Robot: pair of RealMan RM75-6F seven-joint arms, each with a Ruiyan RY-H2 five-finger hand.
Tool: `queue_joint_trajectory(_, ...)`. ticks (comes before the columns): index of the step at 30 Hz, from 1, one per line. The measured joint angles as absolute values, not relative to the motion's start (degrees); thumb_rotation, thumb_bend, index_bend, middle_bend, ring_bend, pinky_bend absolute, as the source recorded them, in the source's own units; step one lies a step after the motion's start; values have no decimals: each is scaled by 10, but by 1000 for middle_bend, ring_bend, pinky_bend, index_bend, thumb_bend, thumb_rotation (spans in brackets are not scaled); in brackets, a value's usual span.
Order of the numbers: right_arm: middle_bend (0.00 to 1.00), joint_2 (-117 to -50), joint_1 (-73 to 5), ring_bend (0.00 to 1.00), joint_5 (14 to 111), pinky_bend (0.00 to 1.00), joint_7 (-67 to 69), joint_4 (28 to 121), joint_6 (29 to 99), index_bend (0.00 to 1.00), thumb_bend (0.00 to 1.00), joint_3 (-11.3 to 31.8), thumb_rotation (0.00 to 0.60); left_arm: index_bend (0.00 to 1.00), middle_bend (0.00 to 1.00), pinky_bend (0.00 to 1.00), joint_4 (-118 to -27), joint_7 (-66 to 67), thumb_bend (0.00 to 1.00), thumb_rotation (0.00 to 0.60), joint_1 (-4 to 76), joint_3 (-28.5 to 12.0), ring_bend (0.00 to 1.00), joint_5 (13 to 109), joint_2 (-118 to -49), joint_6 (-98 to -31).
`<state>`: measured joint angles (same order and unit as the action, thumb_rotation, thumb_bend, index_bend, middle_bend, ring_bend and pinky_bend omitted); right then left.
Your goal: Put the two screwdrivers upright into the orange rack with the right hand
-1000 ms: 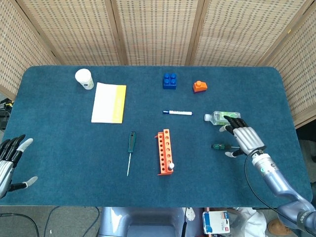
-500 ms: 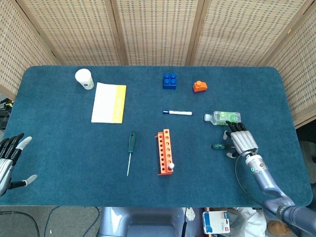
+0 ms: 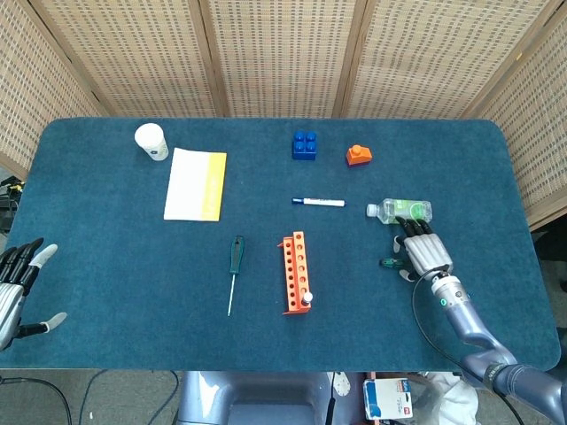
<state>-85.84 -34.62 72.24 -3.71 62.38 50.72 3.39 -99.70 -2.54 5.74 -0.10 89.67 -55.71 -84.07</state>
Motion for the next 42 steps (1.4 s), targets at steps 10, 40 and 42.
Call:
queue_joint_trajectory(10,0,-874,-345,0,725,0,-43,601,495,433,219,35,600,0,0,0,-997,-27,0,600,58,-2,0,895,-557,-839)
queue_joint_trajectory(40,0,-789,-321,0,807,0,84,735,589,654,413,50,600,0,0,0,-998,-32,0,600,56,2,0,905,-555,-844)
queue_joint_trajectory(42,0,-765,-318,0,818,0,101,770,605,654,413,54,600,0,0,0,-998,-34,0,600,56,3,0,907,-554,-846)
